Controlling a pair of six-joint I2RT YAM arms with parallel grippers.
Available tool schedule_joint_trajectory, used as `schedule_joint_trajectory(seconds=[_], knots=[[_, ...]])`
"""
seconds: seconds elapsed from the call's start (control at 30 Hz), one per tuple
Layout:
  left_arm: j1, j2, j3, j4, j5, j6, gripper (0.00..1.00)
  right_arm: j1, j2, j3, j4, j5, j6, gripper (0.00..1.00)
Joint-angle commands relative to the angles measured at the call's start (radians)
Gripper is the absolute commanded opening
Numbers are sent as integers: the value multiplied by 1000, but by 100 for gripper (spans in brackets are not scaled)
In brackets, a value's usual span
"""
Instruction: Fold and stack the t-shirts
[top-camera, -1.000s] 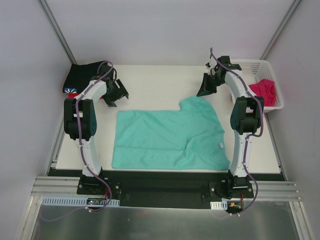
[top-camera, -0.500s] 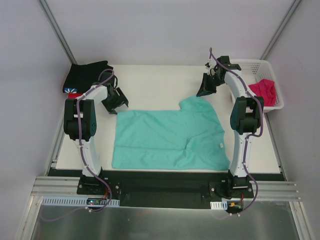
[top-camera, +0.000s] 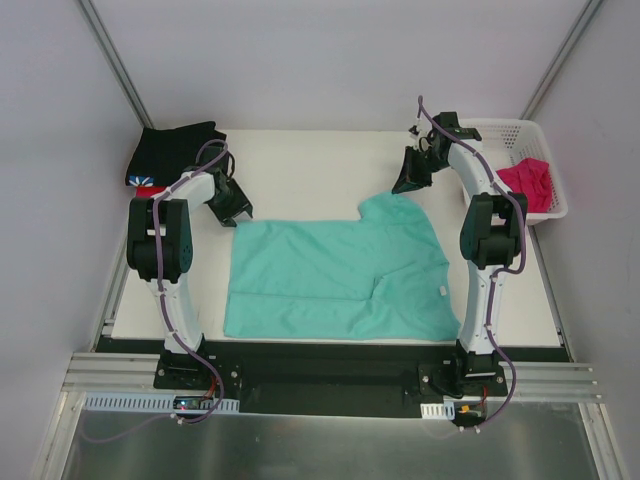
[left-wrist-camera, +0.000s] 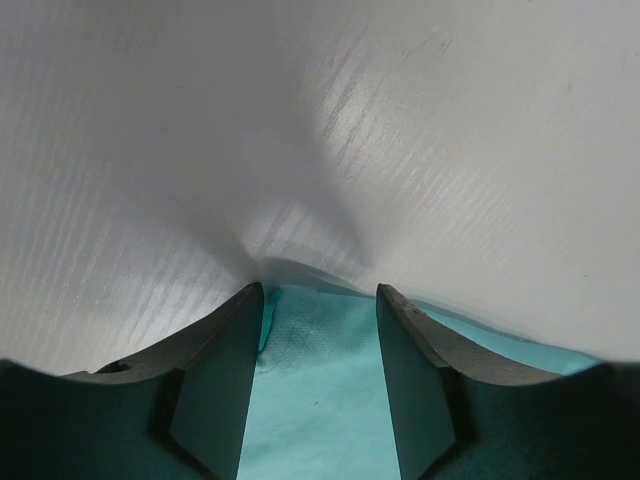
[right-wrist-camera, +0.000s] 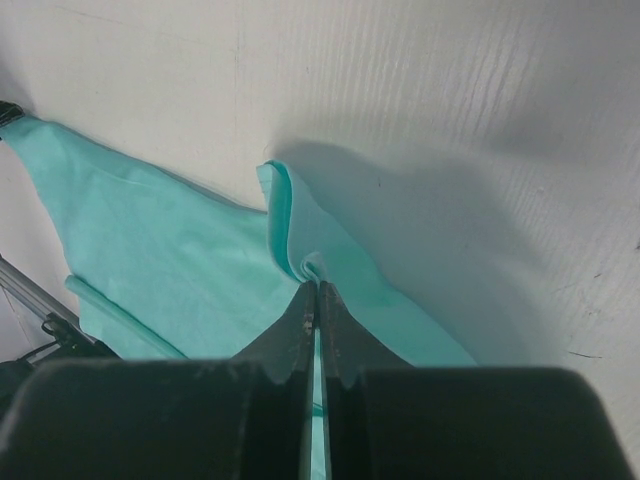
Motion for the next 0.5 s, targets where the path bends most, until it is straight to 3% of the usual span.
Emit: schedule_joint_trajectory(seconds=[0.0,0.3,0.4,0.47], knots=[[8,-4,38,2,-5,11,49,6,-61,17,-29,-30,-24,1],[9,13,49,2,-13,14,46,6,-50,40,-40,-32,-29,1],[8,8,50,2,-18,15,23,6,-46,43,-43,-32,-27,1],[11,-1,46,0,-22,15,0,6,-49,43,-43,-35,-24,1]])
